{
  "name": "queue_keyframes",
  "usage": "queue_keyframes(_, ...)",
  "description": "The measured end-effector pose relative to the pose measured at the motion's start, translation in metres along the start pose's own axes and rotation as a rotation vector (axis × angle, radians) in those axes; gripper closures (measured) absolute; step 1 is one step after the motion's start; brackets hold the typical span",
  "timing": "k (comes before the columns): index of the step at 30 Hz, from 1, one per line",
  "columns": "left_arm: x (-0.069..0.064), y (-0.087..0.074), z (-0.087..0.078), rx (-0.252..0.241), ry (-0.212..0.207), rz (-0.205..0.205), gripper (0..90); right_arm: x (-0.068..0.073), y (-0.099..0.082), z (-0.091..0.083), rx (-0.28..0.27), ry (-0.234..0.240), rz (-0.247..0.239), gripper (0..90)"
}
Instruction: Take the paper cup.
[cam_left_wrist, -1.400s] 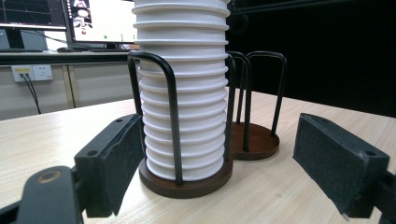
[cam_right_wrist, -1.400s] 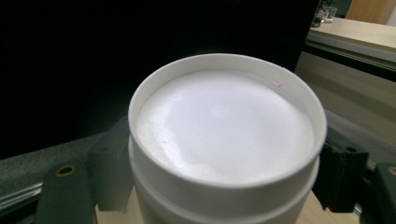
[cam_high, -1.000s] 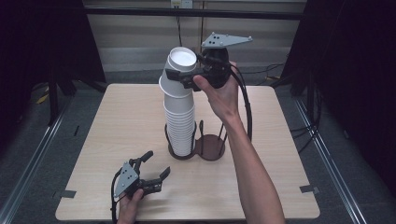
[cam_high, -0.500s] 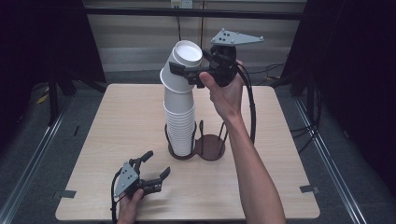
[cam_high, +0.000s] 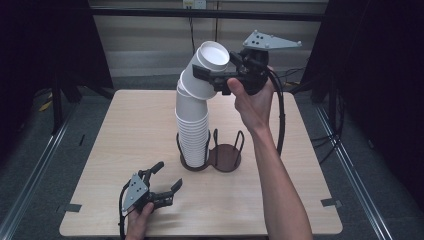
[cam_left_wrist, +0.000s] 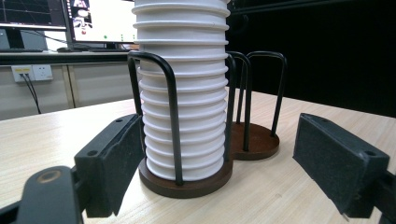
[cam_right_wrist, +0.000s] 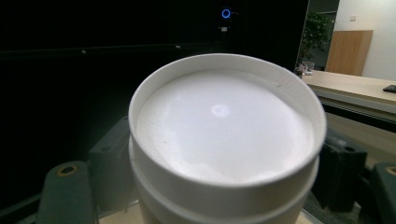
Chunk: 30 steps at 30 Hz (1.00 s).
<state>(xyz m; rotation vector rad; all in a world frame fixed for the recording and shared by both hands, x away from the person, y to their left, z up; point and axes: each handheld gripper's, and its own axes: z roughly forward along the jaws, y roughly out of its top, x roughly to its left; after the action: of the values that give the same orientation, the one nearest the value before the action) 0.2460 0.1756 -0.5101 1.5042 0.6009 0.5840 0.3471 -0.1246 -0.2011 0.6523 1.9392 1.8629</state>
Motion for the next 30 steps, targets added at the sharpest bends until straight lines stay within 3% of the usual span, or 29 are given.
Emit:
queue_keyframes(5, 0.0, 0.0, 0.0, 0.0, -0.001, 0.0, 15.7, -0.002, -0.005, -0.015, 0.001, -0.018, 0.004, 22.0)
queue_keyframes(10, -0.002, 0.0, 0.001, 0.003, -0.03, -0.008, 15.5, -0.006, -0.01, -0.028, -0.006, -0.03, 0.021, 22.1)
queue_keyframes(14, -0.002, 0.0, 0.001, -0.001, -0.017, -0.017, 15.6, -0.007, -0.015, -0.037, 0.001, -0.039, 0.024, 22.0)
queue_keyframes(23, 0.001, 0.004, 0.003, 0.039, -0.068, -0.003, 15.8, -0.012, -0.032, -0.056, 0.028, -0.06, 0.035, 22.1)
queue_keyframes(26, 0.0, 0.012, 0.003, 0.023, -0.1, -0.025, 16.0, -0.012, -0.044, -0.064, 0.034, -0.064, 0.046, 22.1)
queue_keyframes(30, -0.003, 0.026, 0.006, 0.017, -0.134, -0.008, 16.3, -0.008, -0.056, -0.07, 0.04, -0.06, 0.06, 22.2)
